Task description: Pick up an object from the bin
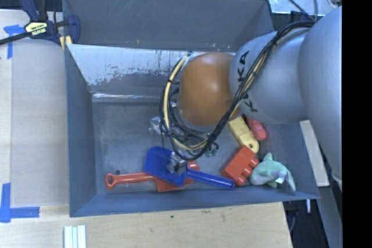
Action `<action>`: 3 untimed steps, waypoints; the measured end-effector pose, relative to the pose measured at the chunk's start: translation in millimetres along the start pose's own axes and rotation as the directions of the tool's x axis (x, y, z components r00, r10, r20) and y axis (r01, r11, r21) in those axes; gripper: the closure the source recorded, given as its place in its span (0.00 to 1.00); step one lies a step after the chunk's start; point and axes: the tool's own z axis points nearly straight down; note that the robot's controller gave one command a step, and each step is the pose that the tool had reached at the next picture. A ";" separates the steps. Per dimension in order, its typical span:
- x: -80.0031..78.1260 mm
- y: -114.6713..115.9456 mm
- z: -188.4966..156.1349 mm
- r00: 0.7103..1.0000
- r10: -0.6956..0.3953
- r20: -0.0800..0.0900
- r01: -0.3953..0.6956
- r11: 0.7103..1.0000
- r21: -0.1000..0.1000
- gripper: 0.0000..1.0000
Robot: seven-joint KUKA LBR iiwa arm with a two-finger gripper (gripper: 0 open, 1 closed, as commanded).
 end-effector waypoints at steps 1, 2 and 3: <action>-1.0 12.9 4.7 0.908 -0.418 0.005 0.418 0.908 0.003 0.00; -4.6 45.5 11.9 0.896 -0.445 0.003 0.445 0.896 0.001 1.00; -4.6 45.4 11.8 0.896 -0.444 0.003 0.444 0.896 0.001 1.00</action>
Offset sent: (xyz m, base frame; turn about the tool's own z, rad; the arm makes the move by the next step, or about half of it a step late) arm -0.0137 0.0435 -0.0134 -0.4642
